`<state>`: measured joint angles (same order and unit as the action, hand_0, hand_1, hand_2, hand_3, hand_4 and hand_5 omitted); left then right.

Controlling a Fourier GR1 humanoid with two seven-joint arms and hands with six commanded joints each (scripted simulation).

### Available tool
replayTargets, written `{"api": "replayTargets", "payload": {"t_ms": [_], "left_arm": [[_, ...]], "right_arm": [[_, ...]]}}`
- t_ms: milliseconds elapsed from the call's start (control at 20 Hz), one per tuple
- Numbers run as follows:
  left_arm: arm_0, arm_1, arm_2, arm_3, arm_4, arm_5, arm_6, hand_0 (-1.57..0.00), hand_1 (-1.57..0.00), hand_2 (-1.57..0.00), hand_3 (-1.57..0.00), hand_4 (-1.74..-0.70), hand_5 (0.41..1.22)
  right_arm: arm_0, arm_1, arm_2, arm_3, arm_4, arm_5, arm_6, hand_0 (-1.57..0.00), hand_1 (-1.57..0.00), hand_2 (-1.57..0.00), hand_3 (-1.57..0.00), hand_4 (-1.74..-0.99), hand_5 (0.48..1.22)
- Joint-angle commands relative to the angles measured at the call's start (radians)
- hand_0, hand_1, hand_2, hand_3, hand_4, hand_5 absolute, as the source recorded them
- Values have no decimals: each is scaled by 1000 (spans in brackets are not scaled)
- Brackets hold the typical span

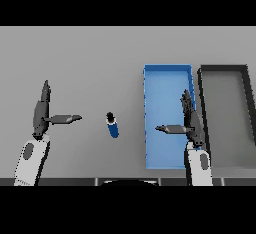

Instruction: Pick up the blue pipe and place it into the blue bin.

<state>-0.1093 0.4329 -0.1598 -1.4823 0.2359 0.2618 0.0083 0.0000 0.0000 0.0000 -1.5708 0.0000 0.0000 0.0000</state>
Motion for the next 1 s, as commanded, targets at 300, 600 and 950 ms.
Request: {"api": "replayTargets", "payload": {"t_ms": [300, 600, 950], "left_arm": [[20, 63, -28, -2, -12, -96, -61, 1, 1, 1, 1, -966, 593], [40, 149, -61, 40, -21, -269, -167, 1, 1, 1, 1, -960, 594], [106, 223, -143, -84, -7, -427, -172, 1, 1, 1, 1, -1048, 535]], "right_arm": [[23, -77, 16, -23, 65, 17, -85, 1, 1, 1, 1, -1205, 629], [102, -150, 70, -117, 162, 37, -115, 1, 1, 1, 1, -1206, 625], [85, -152, 85, -105, 188, 33, -109, 1, 1, 1, 1, -1176, 615]]}}
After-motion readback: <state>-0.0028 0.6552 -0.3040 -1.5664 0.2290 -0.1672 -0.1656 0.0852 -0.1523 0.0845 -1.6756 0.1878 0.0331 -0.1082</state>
